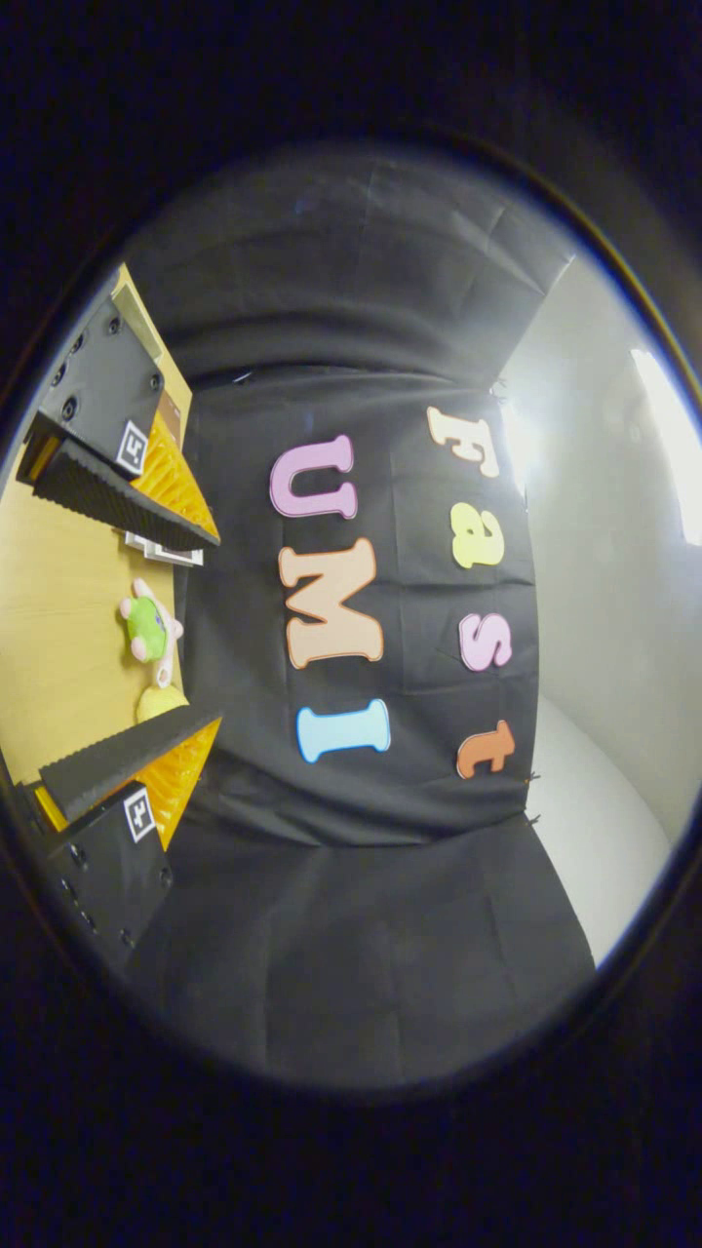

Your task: Open the storage box then place both shoes into the box .Put the left shoe in first, then the right shoe, with the right side of both shoes facing outward in a uniform manner.

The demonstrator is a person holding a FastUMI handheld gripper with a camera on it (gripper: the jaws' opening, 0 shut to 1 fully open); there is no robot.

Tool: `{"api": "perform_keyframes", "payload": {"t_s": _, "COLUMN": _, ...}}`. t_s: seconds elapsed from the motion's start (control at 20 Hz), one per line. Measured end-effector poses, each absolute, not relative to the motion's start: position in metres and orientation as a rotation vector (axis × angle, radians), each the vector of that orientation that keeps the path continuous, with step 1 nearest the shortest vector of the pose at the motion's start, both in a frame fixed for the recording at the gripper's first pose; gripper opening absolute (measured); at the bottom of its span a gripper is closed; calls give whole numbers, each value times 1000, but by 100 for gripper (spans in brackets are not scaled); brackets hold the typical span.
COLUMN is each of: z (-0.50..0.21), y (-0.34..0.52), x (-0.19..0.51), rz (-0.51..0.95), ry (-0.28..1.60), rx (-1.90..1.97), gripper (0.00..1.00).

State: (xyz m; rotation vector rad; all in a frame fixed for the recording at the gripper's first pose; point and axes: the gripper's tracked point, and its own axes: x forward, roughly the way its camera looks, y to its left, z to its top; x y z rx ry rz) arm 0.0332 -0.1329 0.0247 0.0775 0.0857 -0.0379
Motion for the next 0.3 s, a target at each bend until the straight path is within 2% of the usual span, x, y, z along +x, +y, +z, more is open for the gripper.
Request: {"api": "perform_keyframes", "payload": {"t_s": 0.3, "z": 26, "y": -133, "x": 38, "rz": -41, "ry": 73, "rx": 68, "gripper": 99}}
